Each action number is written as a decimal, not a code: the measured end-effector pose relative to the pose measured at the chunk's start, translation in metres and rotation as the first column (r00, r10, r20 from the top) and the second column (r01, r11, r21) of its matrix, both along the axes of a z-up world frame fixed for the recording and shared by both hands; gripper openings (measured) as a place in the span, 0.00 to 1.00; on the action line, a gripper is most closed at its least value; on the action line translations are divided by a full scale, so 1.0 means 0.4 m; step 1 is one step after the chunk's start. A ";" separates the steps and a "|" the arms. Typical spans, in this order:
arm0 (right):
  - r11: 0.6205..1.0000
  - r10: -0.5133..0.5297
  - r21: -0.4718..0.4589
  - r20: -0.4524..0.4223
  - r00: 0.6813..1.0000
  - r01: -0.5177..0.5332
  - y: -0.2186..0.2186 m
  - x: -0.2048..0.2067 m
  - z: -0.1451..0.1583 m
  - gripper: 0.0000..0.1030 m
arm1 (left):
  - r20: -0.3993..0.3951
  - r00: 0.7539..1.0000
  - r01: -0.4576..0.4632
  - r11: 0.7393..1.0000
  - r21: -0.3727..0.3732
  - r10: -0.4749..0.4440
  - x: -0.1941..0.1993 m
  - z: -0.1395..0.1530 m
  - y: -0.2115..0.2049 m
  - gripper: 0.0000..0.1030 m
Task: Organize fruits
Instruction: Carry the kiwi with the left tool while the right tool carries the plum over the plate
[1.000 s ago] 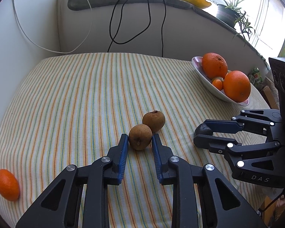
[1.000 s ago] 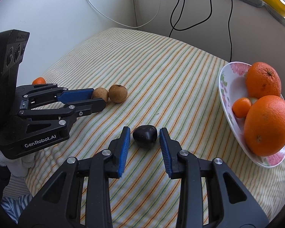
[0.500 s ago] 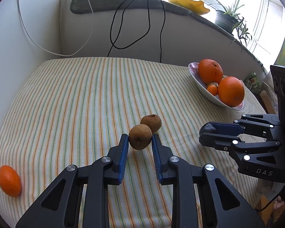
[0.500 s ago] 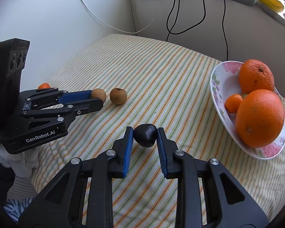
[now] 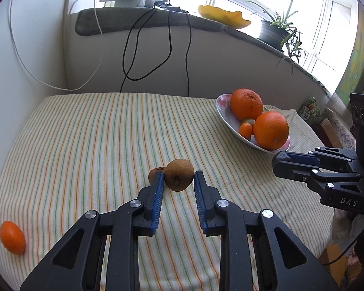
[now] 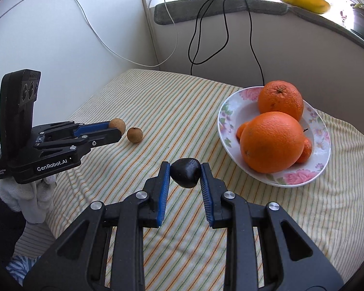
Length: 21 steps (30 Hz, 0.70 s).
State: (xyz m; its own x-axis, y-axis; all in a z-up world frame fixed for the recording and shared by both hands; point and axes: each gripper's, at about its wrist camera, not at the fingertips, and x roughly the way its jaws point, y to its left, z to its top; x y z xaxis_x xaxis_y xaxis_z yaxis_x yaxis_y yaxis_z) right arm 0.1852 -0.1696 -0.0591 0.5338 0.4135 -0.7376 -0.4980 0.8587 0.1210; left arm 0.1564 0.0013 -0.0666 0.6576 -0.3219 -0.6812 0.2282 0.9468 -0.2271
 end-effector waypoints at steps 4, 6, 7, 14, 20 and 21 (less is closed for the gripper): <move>0.999 -0.030 0.010 0.013 0.999 0.030 -0.042 0.009 0.014 0.25 | 0.006 1.000 0.014 1.000 -0.009 -0.014 0.006 0.007 -0.030 0.23; 0.999 -0.046 0.017 0.019 0.999 0.046 -0.067 0.010 0.024 0.25 | 0.008 1.000 0.023 1.000 -0.012 -0.023 0.012 0.010 -0.046 0.23; 0.998 -0.054 0.019 0.024 0.998 0.053 -0.077 0.010 0.029 0.25 | 0.009 1.000 0.028 1.000 -0.012 -0.028 0.017 0.012 -0.055 0.23; 0.994 -0.107 0.033 0.039 0.994 0.106 -0.151 0.032 0.045 0.25 | 0.022 0.998 0.059 0.998 -0.011 -0.059 0.049 0.027 -0.108 0.23; 0.989 -0.144 0.031 0.051 0.988 0.143 -0.204 0.053 0.052 0.25 | 0.034 0.996 0.088 0.996 -0.006 -0.087 0.082 0.039 -0.157 0.23; 0.988 -0.150 0.031 0.052 0.987 0.148 -0.213 0.058 0.053 0.25 | 0.035 0.995 0.092 0.996 -0.006 -0.092 0.087 0.040 -0.164 0.23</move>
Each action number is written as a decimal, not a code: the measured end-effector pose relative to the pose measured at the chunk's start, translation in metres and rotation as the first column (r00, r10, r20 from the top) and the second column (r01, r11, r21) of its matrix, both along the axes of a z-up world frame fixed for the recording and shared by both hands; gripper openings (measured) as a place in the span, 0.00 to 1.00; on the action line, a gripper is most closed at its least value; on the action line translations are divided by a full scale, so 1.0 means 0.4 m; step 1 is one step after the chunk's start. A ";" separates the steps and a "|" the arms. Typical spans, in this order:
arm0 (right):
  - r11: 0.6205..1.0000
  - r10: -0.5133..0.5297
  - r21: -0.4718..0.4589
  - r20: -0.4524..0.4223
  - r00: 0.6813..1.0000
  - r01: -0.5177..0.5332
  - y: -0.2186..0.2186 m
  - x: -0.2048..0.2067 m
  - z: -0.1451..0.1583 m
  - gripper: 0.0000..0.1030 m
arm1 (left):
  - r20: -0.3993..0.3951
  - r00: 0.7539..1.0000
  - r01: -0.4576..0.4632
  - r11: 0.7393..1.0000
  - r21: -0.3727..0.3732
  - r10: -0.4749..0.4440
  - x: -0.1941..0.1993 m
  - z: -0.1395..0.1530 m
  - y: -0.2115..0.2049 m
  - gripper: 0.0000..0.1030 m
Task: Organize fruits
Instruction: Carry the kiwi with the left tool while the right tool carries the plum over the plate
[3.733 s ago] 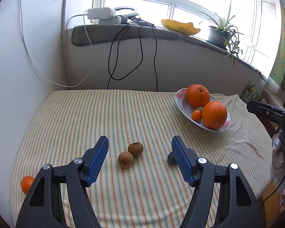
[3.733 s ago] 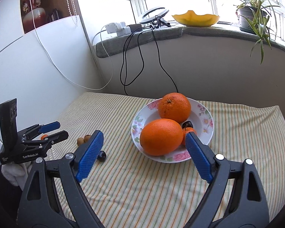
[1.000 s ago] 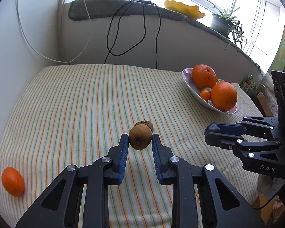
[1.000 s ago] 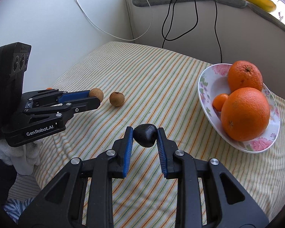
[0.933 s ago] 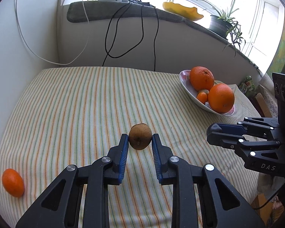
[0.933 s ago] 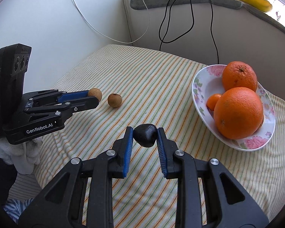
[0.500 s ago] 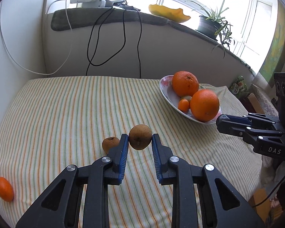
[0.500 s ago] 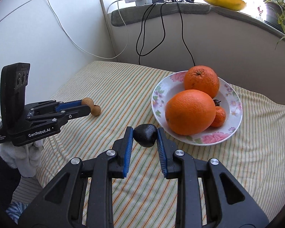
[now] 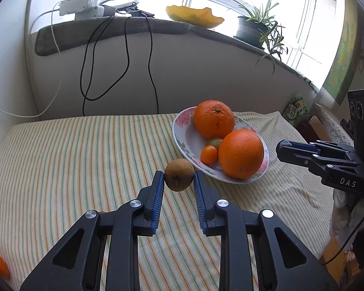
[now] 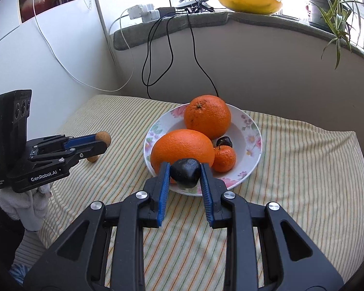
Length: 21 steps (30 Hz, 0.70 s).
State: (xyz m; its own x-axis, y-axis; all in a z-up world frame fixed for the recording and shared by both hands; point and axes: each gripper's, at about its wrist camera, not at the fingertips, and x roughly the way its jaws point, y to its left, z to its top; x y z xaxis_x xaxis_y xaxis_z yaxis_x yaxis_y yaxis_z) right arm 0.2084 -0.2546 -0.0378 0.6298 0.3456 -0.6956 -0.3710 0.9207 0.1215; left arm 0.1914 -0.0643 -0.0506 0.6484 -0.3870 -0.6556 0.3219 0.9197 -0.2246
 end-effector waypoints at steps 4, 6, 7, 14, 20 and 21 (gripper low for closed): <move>1.000 -0.020 -0.005 0.001 1.000 0.020 -0.028 0.023 0.000 0.25 | -0.001 1.000 0.015 1.000 -0.003 -0.015 0.027 -0.002 -0.025 0.23; 1.000 -0.031 -0.006 0.001 1.000 0.031 -0.038 0.035 -0.001 0.25 | -0.003 1.000 0.019 1.000 -0.003 -0.019 0.039 -0.003 -0.035 0.23; 0.999 -0.034 -0.004 0.000 0.999 0.034 -0.044 0.044 -0.002 0.25 | -0.003 1.000 0.021 1.000 -0.001 -0.021 0.046 -0.004 -0.039 0.23; 0.998 -0.067 0.004 -0.008 0.998 0.067 -0.082 0.094 -0.014 0.25 | -0.012 1.000 0.028 1.000 -0.004 -0.028 0.092 -0.010 -0.066 0.23; 0.996 -0.090 0.005 -0.028 0.996 0.090 -0.106 0.139 -0.030 0.25 | -0.014 0.999 0.031 1.000 -0.001 -0.031 0.127 -0.016 -0.081 0.23; 0.996 -0.092 0.009 -0.030 0.995 0.092 -0.109 0.145 -0.032 0.25 | -0.015 0.999 0.030 1.000 -0.001 -0.030 0.132 -0.017 -0.082 0.23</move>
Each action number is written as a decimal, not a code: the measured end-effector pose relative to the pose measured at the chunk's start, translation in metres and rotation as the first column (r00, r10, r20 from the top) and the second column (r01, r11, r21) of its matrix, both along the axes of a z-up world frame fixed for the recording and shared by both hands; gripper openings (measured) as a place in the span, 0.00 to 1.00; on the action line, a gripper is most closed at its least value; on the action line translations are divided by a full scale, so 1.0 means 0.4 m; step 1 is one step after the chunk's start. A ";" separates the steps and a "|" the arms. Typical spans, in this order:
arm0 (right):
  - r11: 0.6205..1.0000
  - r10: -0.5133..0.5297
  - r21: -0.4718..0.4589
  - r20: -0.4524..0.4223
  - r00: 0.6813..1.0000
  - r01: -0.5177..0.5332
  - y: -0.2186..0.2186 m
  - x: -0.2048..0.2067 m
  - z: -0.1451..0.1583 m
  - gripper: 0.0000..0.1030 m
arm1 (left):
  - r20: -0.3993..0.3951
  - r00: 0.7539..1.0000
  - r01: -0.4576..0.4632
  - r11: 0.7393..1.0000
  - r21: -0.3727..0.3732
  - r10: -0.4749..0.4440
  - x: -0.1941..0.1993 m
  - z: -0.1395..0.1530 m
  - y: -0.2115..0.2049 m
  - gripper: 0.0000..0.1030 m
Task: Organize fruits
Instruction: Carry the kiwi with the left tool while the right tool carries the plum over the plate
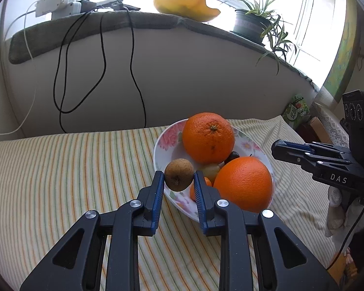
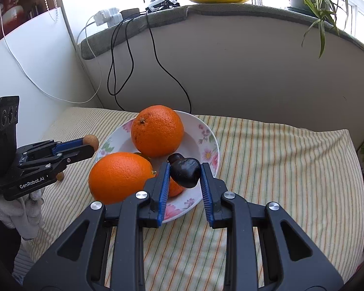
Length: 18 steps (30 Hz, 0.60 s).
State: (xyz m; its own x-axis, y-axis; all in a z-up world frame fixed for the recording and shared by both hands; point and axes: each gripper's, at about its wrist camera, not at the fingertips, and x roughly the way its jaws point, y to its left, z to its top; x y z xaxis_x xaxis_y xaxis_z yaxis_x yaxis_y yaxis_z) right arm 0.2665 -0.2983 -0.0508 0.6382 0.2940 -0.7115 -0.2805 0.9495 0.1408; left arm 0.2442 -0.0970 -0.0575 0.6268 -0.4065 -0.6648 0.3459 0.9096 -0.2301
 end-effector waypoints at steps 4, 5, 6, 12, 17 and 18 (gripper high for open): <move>1.000 -0.005 0.006 -0.014 1.000 0.005 -0.006 0.024 -0.013 0.25 | -0.010 1.000 0.001 1.000 0.001 -0.001 0.018 -0.010 -0.001 0.23; 1.000 -0.006 0.003 -0.017 1.000 0.006 -0.006 0.028 -0.016 0.25 | -0.012 1.000 0.001 1.000 0.002 -0.001 0.021 -0.012 -0.002 0.23; 1.000 -0.007 0.001 -0.019 1.000 0.007 -0.004 0.031 -0.019 0.25 | -0.012 1.000 0.000 1.000 0.004 0.000 0.024 -0.014 -0.004 0.23; 1.000 -0.008 0.006 -0.031 0.999 0.008 -0.001 0.046 -0.031 0.25 | -0.022 1.000 0.004 1.000 0.010 -0.004 0.038 -0.023 -0.014 0.23; 1.000 -0.010 0.004 -0.034 0.999 0.010 -0.002 0.052 -0.035 0.25 | -0.025 1.000 0.007 1.000 0.014 -0.007 0.044 -0.024 -0.020 0.23; 1.000 -0.009 0.006 -0.036 0.999 0.009 -0.003 0.053 -0.035 0.25 | -0.026 1.000 0.006 1.000 0.014 -0.006 0.044 -0.023 -0.021 0.23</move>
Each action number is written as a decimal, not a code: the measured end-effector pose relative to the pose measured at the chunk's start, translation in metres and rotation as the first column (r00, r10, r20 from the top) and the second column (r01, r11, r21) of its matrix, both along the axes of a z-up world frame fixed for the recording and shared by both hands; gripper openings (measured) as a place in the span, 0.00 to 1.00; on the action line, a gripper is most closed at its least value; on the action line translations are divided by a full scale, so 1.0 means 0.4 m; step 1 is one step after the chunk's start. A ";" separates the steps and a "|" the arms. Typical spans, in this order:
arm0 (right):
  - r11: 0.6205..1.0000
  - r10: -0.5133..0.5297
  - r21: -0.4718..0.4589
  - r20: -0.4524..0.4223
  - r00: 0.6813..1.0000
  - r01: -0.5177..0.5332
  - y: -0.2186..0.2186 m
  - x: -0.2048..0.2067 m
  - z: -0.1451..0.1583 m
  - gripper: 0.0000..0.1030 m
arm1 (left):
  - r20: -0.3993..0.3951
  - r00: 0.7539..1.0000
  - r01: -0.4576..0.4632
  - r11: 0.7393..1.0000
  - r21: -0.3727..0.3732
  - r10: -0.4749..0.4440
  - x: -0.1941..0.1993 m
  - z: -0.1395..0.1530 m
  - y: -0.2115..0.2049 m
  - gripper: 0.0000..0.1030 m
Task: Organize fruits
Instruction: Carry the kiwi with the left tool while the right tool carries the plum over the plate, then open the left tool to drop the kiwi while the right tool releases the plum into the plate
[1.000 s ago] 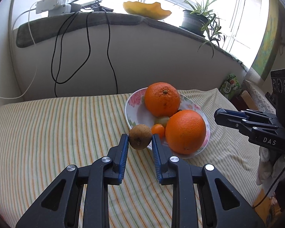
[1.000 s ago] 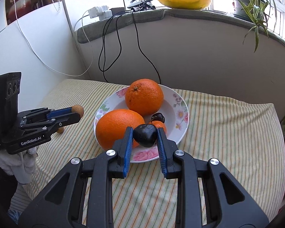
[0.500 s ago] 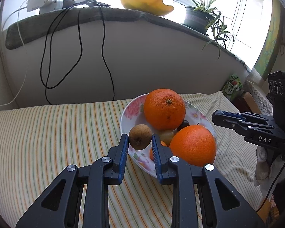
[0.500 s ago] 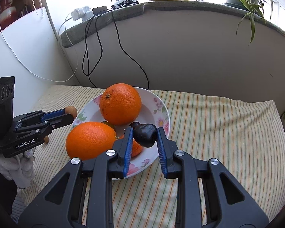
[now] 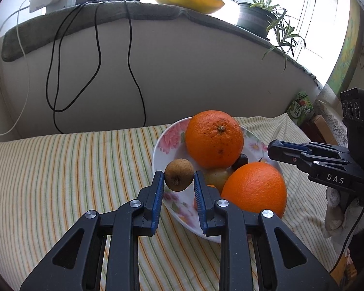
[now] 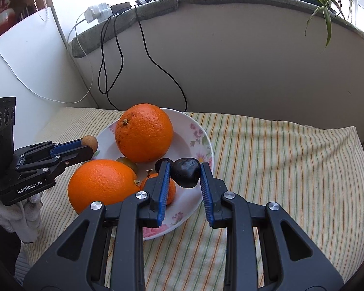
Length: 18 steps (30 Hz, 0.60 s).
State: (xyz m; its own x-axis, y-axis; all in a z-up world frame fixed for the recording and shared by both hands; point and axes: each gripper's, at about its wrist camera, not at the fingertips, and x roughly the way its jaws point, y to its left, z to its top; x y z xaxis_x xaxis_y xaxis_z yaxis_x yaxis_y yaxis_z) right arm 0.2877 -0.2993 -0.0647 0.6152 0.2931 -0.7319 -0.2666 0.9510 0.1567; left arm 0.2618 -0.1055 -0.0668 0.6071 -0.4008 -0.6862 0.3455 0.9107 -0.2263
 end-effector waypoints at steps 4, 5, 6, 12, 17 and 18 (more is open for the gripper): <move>1.000 0.001 -0.007 0.003 1.000 -0.001 0.003 -0.001 0.000 0.26 | -0.001 1.000 0.000 1.000 -0.003 0.000 0.000 0.002 0.000 0.23; 1.000 0.000 -0.010 0.004 1.000 0.000 0.003 -0.002 0.001 0.26 | -0.001 1.000 0.002 1.000 -0.005 -0.002 -0.001 0.001 0.001 0.23; 1.000 0.003 -0.004 0.003 1.000 -0.003 0.002 -0.002 0.001 0.26 | -0.003 1.000 0.002 1.000 -0.004 -0.002 -0.001 0.000 0.000 0.23; 1.000 0.000 -0.004 0.007 1.000 0.000 -0.002 -0.002 0.004 0.26 | -0.001 1.000 -0.005 1.000 -0.001 0.005 0.000 0.002 0.004 0.23; 1.000 0.003 -0.008 0.013 1.000 -0.003 -0.003 -0.003 0.008 0.42 | 0.006 1.000 -0.001 1.000 0.008 0.001 -0.004 0.006 0.003 0.31; 1.000 0.004 -0.008 0.018 1.000 -0.004 -0.002 -0.005 0.010 0.46 | 0.008 1.000 -0.003 1.000 0.011 0.003 -0.005 0.007 0.004 0.34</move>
